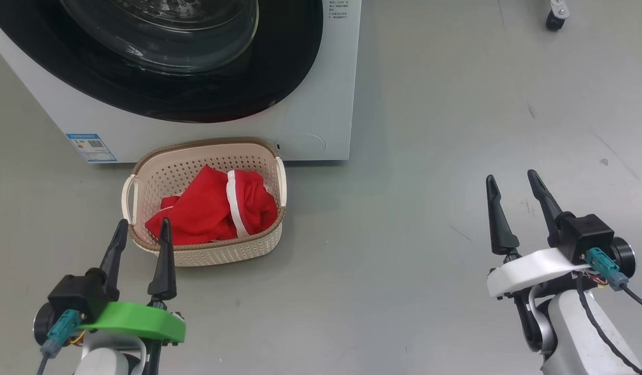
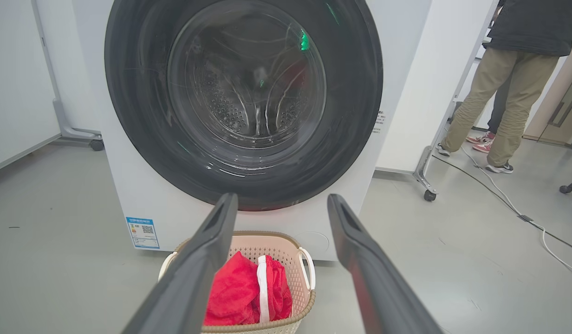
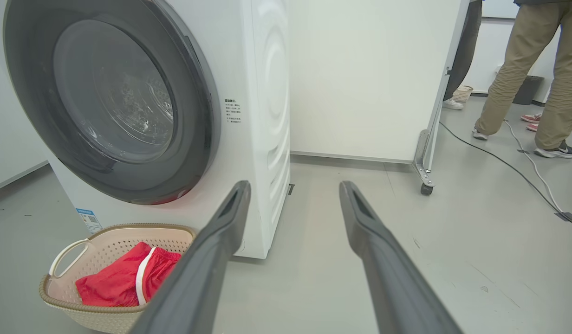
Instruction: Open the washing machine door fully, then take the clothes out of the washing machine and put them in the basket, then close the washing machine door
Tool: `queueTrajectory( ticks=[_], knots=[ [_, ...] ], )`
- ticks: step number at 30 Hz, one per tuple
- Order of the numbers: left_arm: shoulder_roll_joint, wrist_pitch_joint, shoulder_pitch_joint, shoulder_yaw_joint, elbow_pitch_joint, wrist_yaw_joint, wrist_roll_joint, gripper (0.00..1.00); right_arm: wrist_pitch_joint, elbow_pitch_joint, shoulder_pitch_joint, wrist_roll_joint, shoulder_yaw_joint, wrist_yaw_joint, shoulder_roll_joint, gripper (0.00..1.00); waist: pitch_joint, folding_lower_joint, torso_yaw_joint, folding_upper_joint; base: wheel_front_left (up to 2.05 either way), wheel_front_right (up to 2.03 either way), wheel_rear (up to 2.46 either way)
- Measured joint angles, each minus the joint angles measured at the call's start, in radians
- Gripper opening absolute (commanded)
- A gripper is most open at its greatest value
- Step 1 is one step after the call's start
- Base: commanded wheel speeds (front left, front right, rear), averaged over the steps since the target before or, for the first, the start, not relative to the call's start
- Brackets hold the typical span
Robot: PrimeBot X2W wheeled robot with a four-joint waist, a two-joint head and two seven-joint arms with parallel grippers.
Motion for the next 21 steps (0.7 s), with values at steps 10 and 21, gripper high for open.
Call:
queueTrajectory(
  ticks=[10,21],
  knots=[
    [-0.004,0.000,0.004,0.019,0.008,0.000,-0.007,1.00,0.000,-0.030,0.025,-0.009,-0.008,0.000,0.011,1.00,-0.002,0.0000,0.000,0.0000,0.00,0.00,0.00],
    [-0.006,0.000,0.007,0.040,0.024,0.000,-0.018,1.00,0.000,-0.046,0.045,-0.016,-0.024,0.001,0.016,1.00,-0.011,0.0000,0.001,0.0000,0.00,0.00,0.00]
  ],
)
